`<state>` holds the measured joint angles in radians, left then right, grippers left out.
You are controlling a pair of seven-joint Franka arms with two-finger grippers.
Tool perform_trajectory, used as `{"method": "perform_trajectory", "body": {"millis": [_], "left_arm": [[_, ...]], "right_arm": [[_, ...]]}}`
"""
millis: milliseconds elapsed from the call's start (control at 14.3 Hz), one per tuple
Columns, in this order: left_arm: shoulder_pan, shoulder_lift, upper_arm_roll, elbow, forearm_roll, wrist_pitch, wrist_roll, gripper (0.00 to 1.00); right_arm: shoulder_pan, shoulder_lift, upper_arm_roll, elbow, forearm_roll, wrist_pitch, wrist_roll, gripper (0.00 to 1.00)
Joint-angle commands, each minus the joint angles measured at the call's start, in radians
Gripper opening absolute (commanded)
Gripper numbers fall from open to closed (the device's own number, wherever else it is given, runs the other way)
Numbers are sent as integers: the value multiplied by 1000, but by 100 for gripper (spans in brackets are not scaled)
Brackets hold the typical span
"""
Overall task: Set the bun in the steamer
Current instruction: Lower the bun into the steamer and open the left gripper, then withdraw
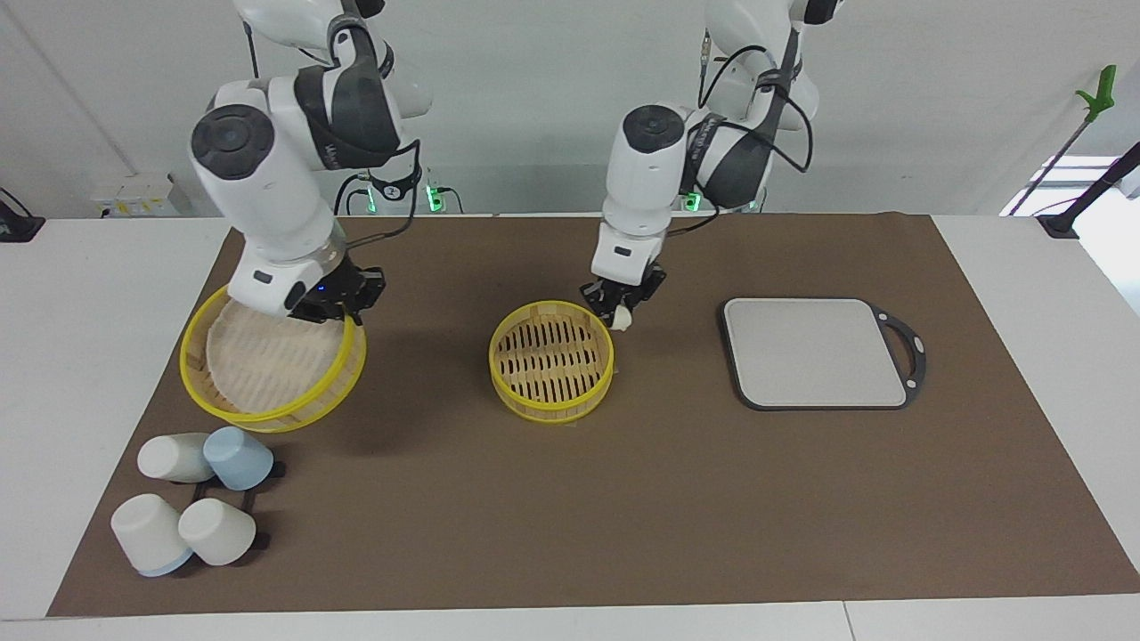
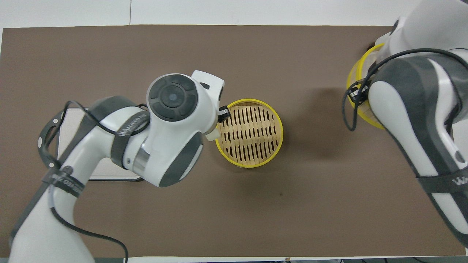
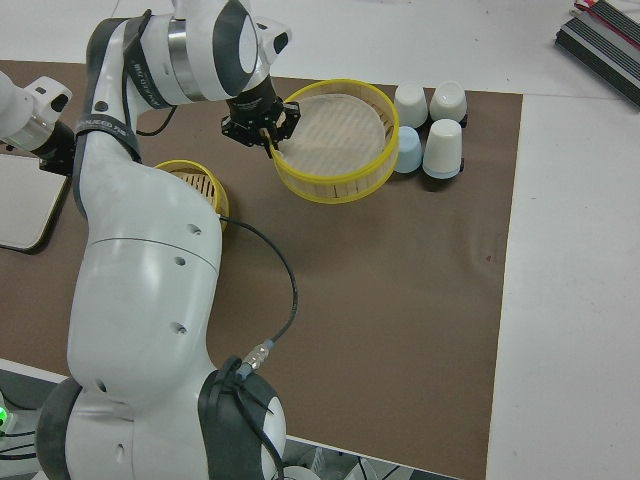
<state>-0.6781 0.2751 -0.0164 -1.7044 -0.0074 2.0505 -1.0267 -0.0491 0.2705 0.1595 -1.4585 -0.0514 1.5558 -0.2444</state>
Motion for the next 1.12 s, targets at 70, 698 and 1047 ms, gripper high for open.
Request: {"method": "perform_trajectory", "body": {"millis": [70,698,1047], "left_arm": [[-107,154,24,23,50,172,-130,30],[-106,156,24,-21,79,218,-124,100],[-5,-14,21,-32,54,44,-101,100]], "right_arm": [[-5,-59,14,-104,10,38,-18,0],[9,-79,15,-143,10,75,11,0],[18,-74,31,-132,15,93,77,0]]}}
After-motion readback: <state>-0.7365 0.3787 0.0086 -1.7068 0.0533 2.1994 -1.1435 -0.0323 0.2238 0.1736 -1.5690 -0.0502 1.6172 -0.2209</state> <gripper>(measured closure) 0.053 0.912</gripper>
